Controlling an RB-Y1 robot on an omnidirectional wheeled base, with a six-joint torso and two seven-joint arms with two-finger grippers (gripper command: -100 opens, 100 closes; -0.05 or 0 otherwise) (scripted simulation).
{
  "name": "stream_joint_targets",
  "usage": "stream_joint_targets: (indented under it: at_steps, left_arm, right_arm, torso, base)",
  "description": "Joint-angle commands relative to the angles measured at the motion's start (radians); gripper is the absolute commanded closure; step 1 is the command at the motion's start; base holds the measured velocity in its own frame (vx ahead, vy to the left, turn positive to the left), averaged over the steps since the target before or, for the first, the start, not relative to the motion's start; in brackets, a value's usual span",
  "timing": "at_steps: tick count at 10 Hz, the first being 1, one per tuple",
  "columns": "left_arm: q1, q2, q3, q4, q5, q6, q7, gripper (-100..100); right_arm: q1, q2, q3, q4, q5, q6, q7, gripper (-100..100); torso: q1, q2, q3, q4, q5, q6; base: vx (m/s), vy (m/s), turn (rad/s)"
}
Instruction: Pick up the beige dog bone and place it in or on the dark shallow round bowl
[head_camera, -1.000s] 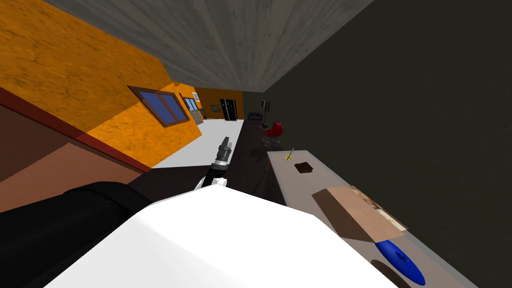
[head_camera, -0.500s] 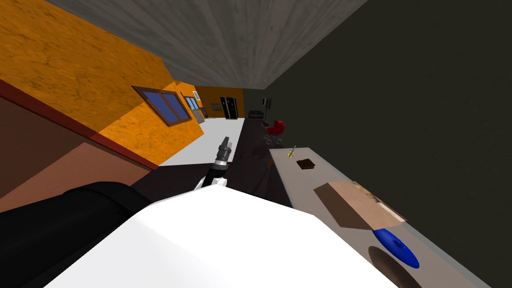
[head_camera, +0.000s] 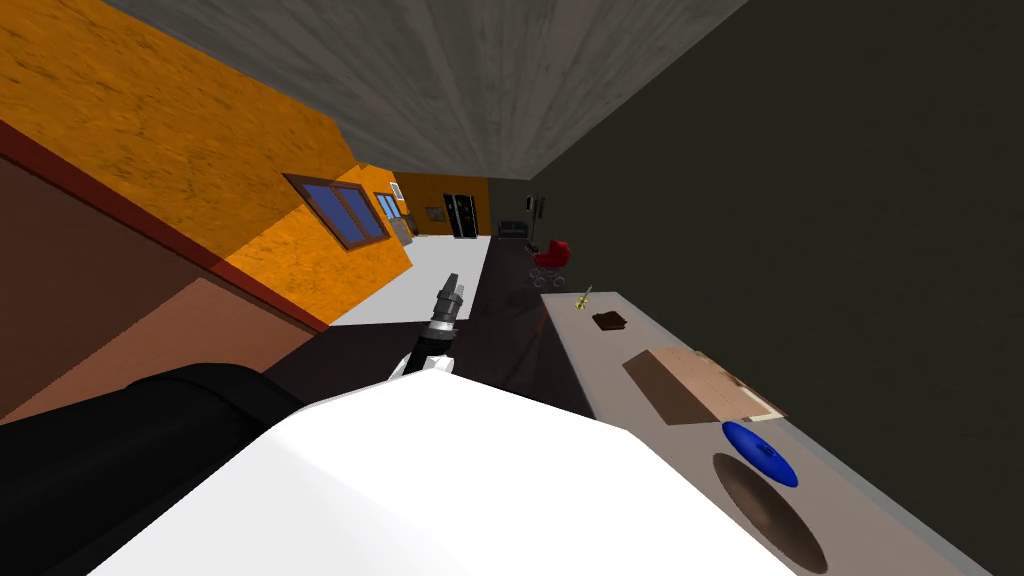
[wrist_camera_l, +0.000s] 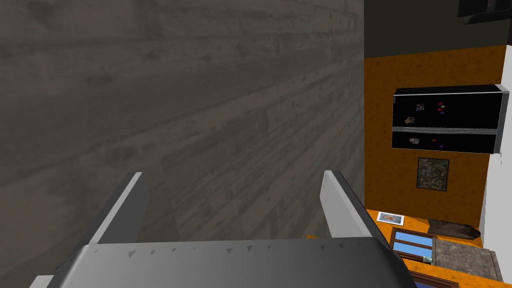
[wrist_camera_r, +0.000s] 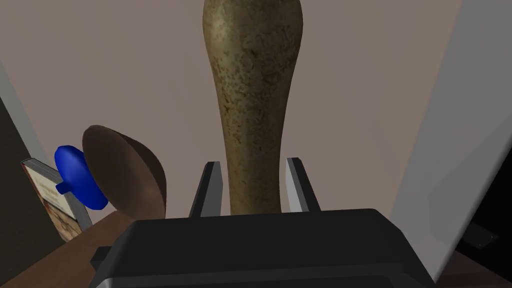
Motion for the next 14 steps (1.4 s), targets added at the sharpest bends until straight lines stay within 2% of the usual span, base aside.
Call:
stream_joint_targets:
  at_steps: [1, 3, 6, 9, 10, 12, 14]
  left_arm:
    - [0.000, 0.000, 0.000, 0.000, 0.000, 0.000, 0.000, 0]
    - [0.000, 0.000, 0.000, 0.000, 0.000, 0.000, 0.000, 0]
    - [0.000, 0.000, 0.000, 0.000, 0.000, 0.000, 0.000, 0]
    - [0.000, 0.000, 0.000, 0.000, 0.000, 0.000, 0.000, 0]
    - [0.000, 0.000, 0.000, 0.000, 0.000, 0.000, 0.000, 0]
    - [0.000, 0.000, 0.000, 0.000, 0.000, 0.000, 0.000, 0]
    - [0.000, 0.000, 0.000, 0.000, 0.000, 0.000, 0.000, 0]
  right_arm:
    - [0.035, -0.037, -0.019, 0.024, -0.011, 0.001, 0.008, 100]
    - [0.050, -0.087, -0.022, 0.075, -0.038, 0.000, 0.016, 100]
    - [0.057, -0.111, -0.023, 0.100, -0.051, 0.000, 0.020, 100]
    - [0.075, -0.178, -0.022, 0.166, -0.092, -0.002, 0.030, 100]
    - [0.075, -0.178, -0.022, 0.165, -0.092, -0.002, 0.030, 100]
    - [0.085, -0.231, -0.016, 0.213, -0.130, -0.006, 0.035, 100]
    - [0.084, -0.268, 0.000, 0.238, -0.168, -0.013, 0.032, 100]
  torso:
    - [0.000, 0.000, 0.000, 0.000, 0.000, 0.000]
    - [-0.001, 0.004, 0.001, -0.001, 0.001, 0.003]
    - [0.000, 0.001, 0.000, -0.002, 0.002, 0.004]
    - [-0.001, -0.001, -0.001, -0.003, 0.002, 0.005]
    - [-0.001, 0.001, 0.000, -0.002, 0.002, 0.005]
    - [0.000, -0.002, -0.002, -0.002, 0.002, 0.004]
    - [-0.002, 0.000, -0.001, -0.002, 0.002, 0.004]
  base:
    - [-0.200, -0.009, 0.054]
    - [-0.236, -0.017, 0.038]
    - [-0.136, -0.014, 0.008]
    - [-0.139, -0.020, 0.041]
    - [-0.128, -0.021, 0.006]
    - [-0.115, -0.020, 0.053]
    - [-0.161, -0.066, 0.083]
